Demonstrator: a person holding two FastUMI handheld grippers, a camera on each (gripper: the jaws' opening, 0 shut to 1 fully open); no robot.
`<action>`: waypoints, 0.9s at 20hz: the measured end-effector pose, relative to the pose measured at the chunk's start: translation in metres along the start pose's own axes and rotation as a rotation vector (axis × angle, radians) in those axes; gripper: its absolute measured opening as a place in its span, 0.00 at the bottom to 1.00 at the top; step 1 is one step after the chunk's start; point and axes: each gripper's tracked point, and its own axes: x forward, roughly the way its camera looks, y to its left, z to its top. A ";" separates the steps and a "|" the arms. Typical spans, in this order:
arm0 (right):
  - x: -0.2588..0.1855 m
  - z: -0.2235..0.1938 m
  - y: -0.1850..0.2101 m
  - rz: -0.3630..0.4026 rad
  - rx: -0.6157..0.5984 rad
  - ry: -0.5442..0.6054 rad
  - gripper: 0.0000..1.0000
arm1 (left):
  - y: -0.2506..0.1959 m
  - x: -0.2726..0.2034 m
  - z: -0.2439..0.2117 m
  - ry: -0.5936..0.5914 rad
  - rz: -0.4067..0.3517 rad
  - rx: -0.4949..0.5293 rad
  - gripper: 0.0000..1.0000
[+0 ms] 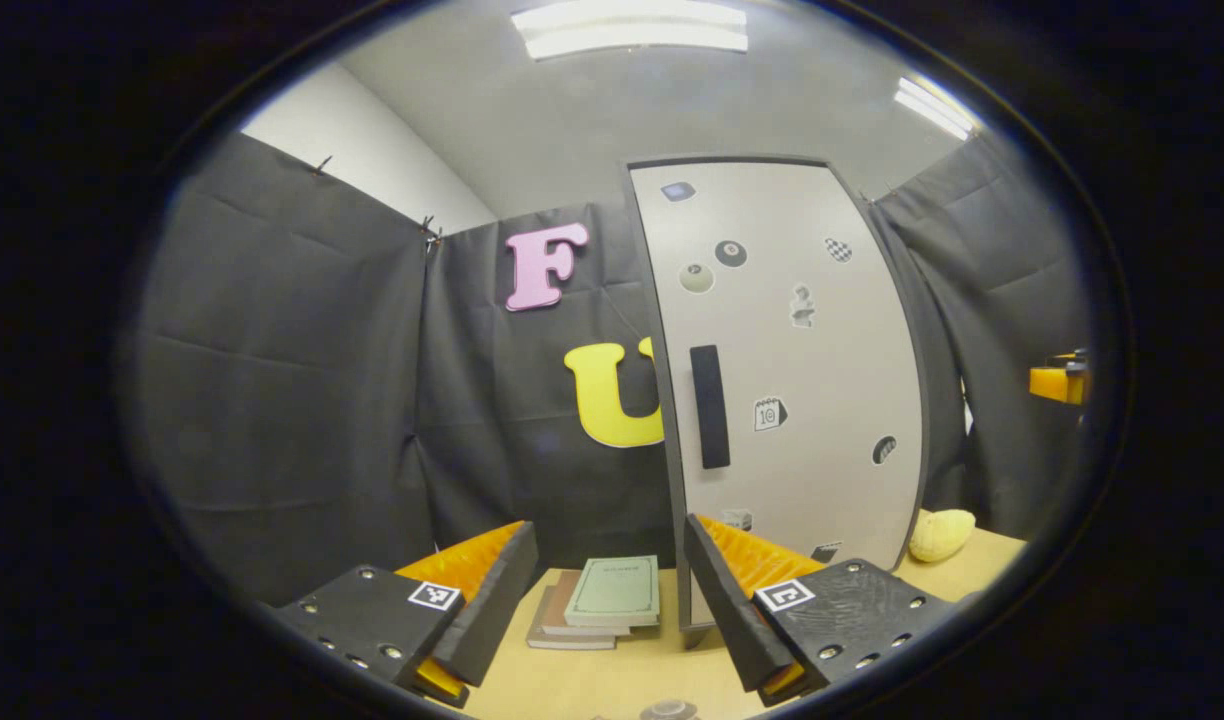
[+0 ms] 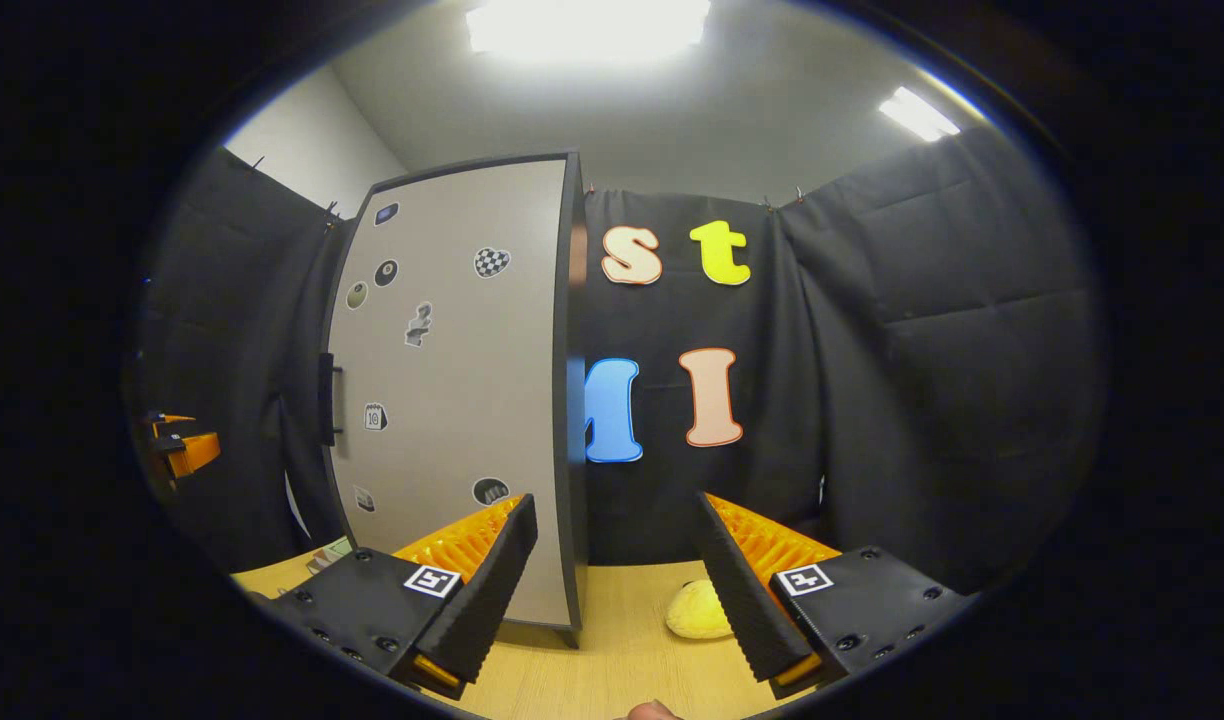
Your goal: Open the cabinet door with the right hand, grasp the bottle in the cabinet with the left hand and place it on the coaster, then close the cabinet door with the right hand.
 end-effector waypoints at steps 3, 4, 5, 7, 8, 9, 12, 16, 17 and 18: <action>-0.002 -0.002 -0.001 -0.007 0.018 0.005 0.94 | -0.001 0.001 0.002 -0.012 0.005 -0.016 0.89; -0.004 -0.002 -0.003 -0.010 0.025 0.003 0.99 | -0.001 0.001 0.002 -0.011 0.002 -0.022 0.89; -0.005 -0.001 -0.003 -0.013 0.027 0.000 0.99 | 0.000 0.000 -0.001 -0.009 0.002 -0.022 0.89; -0.006 -0.001 -0.003 -0.018 0.019 -0.003 0.99 | 0.004 0.002 0.000 -0.013 0.004 -0.020 0.91; -0.006 0.000 -0.002 -0.018 0.014 -0.003 0.99 | 0.004 0.005 -0.002 -0.014 0.003 -0.023 0.91; -0.007 0.001 -0.001 -0.018 0.012 -0.005 0.99 | 0.004 0.007 -0.002 -0.015 0.005 -0.028 0.89; -0.009 0.001 0.002 -0.016 0.008 -0.010 0.99 | 0.005 0.011 -0.003 -0.013 0.009 -0.042 0.91; -0.007 0.003 0.012 -0.014 -0.002 -0.018 0.99 | 0.017 0.012 -0.009 0.002 0.018 -0.039 0.89; -0.006 0.004 0.014 -0.020 -0.006 -0.022 0.99 | 0.022 0.010 -0.009 0.001 0.020 -0.034 0.89; -0.005 0.006 0.015 -0.022 -0.003 -0.026 0.99 | 0.027 0.009 -0.010 -0.003 0.024 -0.024 0.91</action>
